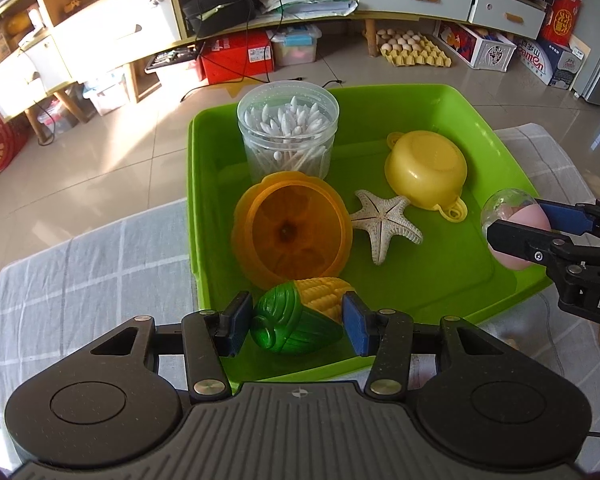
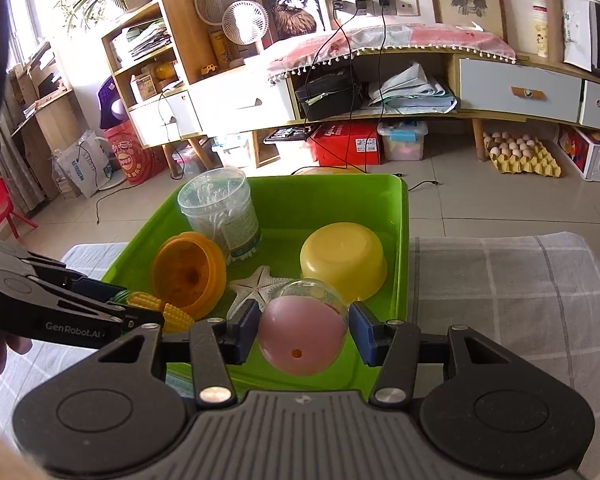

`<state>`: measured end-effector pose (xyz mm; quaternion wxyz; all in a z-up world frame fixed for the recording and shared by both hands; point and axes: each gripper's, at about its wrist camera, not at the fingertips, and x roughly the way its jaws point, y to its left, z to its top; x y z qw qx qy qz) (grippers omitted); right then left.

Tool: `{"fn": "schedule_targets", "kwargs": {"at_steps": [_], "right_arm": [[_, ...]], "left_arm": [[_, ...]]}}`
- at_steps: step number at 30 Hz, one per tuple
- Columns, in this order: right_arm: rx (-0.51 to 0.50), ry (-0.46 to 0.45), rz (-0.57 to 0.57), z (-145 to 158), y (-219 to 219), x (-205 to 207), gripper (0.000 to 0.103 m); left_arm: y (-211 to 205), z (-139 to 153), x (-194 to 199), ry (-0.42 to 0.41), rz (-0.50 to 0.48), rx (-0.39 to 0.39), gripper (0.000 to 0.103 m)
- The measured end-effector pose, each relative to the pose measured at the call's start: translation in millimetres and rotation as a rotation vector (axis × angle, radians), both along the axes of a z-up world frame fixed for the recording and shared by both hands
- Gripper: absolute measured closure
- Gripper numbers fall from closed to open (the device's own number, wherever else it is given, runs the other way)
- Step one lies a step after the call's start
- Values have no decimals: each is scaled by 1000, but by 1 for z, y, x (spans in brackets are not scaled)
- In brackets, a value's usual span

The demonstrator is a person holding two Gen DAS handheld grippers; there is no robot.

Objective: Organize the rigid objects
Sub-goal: 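Carry the capsule ball and toy corn over the green bin with both grippers, then open the left gripper to drop the corn while the right releases the capsule ball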

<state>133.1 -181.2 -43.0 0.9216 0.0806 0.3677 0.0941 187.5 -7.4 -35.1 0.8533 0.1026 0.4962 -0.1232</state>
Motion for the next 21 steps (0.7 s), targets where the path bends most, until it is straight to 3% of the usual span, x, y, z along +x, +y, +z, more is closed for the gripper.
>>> {"fn": "schedule_targets", "kwargs": {"at_steps": [17,19,21], "right_arm": [[-61,8,17,-7,10,-1,80],[-54,-3,21,-4,10,-3,79],[-37,2,28,-2,9,-3,71]], "left_arm": [[3,-2,-12,-85,-10,-7,49],[3,-1,-14,-97,-18,-22,42],[3,2,-17,-121,-16,-23,31]]}}
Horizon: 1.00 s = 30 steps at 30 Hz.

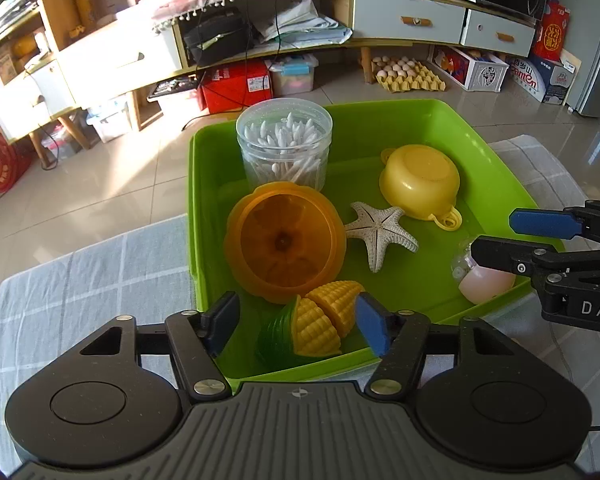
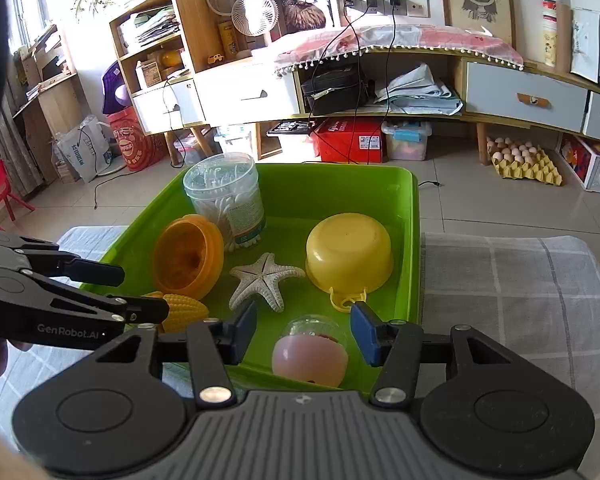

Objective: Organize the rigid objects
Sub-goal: 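Open the left gripper to drop the corn while the right releases the capsule ball, then withdraw both grippers from the green bin toward the toys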

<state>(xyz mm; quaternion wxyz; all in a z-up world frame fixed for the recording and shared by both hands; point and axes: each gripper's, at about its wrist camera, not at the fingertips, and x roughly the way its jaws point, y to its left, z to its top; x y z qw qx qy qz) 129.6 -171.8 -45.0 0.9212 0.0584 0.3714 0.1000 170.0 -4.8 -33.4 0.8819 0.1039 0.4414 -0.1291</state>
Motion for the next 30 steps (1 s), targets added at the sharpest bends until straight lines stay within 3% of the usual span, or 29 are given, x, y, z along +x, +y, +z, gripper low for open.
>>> {"fn": "schedule_targets", "kwargs": {"at_steps": [6,19,30], "right_arm": [[8,-17,-6,12,-2,-8,58],[-4,-26,-12,42,-7,-45,46],[-2,26,-6,41,-7,-72,41]], "left_arm": [[-2,7,-11,-53,-17,-20,22],[4,28,-45,-129,-1,-133,5],[18,31,-79,-138,29,-162,5]]}}
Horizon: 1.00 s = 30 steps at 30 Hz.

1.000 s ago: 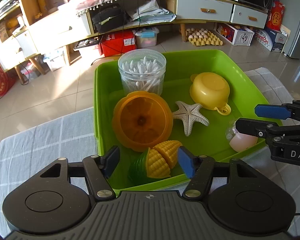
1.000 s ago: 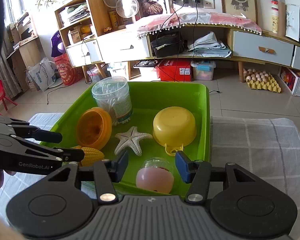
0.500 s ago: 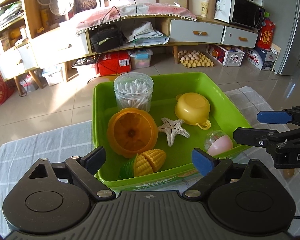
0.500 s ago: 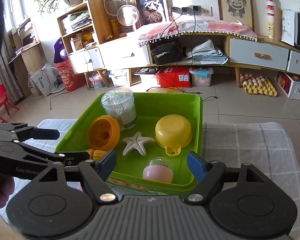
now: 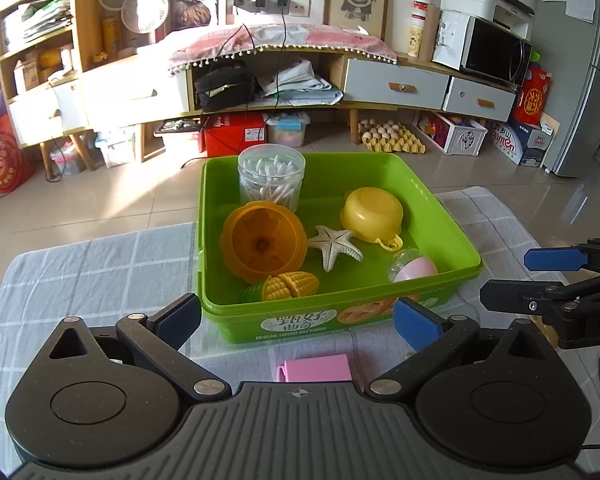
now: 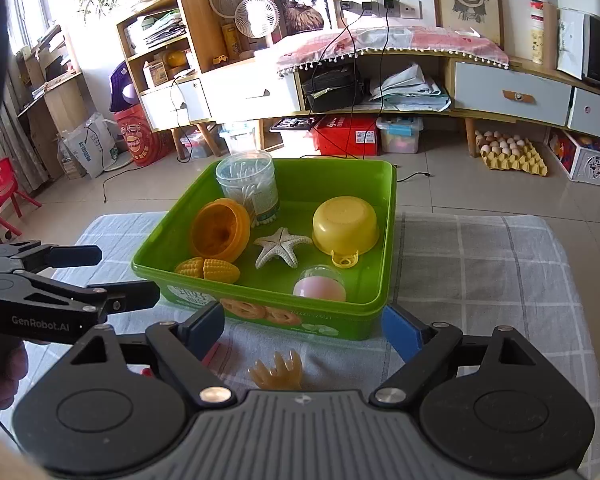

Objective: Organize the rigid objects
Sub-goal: 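Withdraw both grippers from the green bin toward the toys, then grasp the purple grapes with the left gripper while the right grasps the orange figurine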

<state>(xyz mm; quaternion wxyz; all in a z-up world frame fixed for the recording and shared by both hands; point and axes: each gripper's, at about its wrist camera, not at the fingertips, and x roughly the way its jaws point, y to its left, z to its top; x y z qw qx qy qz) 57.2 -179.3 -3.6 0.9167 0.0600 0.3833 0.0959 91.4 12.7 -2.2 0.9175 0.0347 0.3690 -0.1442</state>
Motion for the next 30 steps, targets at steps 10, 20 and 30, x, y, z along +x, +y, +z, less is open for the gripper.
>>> {"fn": "schedule_targets", "kwargs": {"at_steps": [10,20,30], "right_arm": [[39,0,-3,-2,-9,-24,38],[26,7,78,-30,0,-49,34],[-13,18,228,-65,10,-89,34]], "left_arm": [[25,-2,-35,6,45,-9,5],[37,-23,-59,14,14,20,5],[47,-53,-95,24,-162,86,5]]}}
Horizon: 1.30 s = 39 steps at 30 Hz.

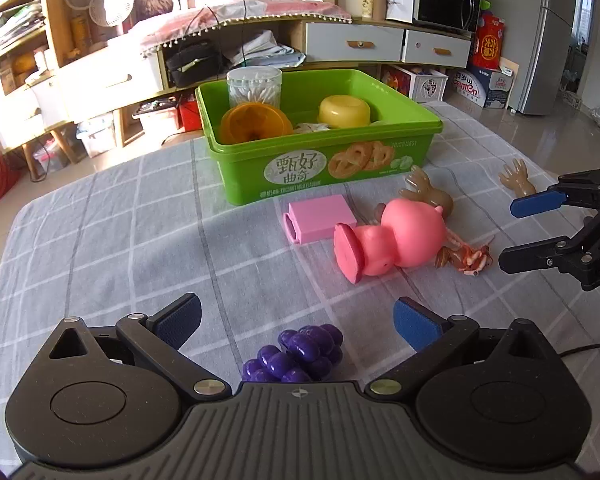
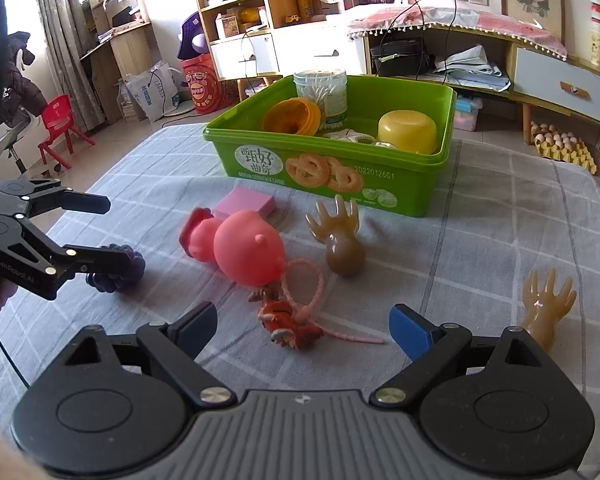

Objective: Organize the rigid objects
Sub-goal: 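Grasp the purple grapes with the left gripper while the right grasps the orange figurine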

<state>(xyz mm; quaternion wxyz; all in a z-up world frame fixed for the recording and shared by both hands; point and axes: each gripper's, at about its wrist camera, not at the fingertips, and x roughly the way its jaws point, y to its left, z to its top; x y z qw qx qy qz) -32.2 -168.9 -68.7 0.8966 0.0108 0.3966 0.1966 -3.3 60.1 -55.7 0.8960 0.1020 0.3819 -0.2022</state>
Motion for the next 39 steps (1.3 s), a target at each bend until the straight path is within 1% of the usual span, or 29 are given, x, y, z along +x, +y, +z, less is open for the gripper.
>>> {"fn": "schedule_targets", "kwargs": {"at_steps": [3,6,10,13,15,17,19,22,23,24,26,27,28,29,30,31,34,39], "right_arm": [[-14,0,29,-9,0,-8,34],[-21,-10,54,-15,1,-15,34],[-11,-12,83,-19,4,-18,35],[-5,-13,103,-22,7,-20,46],[3,4,103,-25,8,-17,56],[9,2,93,-29,8,-14,60],[-1,-16,85,-30,9,-12,64],[-10,-39,62,-30,10,-8,71],[-13,-43,57,-30,11,-7,74],[-15,-48,51,-30,12,-6,79],[-11,-53,46,-30,12,-5,84],[-10,-55,42,-30,12,-5,86],[-8,-58,39,-30,11,-6,88],[-5,-62,37,-30,10,-7,91],[-1,-62,36,-30,9,-7,94],[1,-61,35,-30,8,-8,94],[8,-58,45,-29,7,-11,95],[5,-54,101,-28,11,-20,95]], "left_arm": [[5,-7,-8,-1,-26,21,5],[11,-12,-11,17,-31,16,5],[18,-22,-13,68,-41,11,5],[20,-26,-15,83,-50,16,5],[22,-28,-14,96,-49,5,7],[22,-30,-12,110,-45,-4,10],[22,-31,-10,121,-49,-15,18],[20,-33,-8,117,-43,-20,25],[20,-33,-8,112,-41,-21,26],[20,-33,-8,107,-37,-25,30],[19,-32,-7,102,-28,-36,35],[19,-31,-6,102,-25,-43,38],[19,-30,-6,104,-24,-55,39],[19,-30,-5,108,-24,-69,40],[19,-29,-5,114,-22,-84,43],[18,-29,-4,118,-24,-92,45],[13,-28,-5,122,-36,-98,44],[1,-28,-10,130,-84,-100,44]]}}
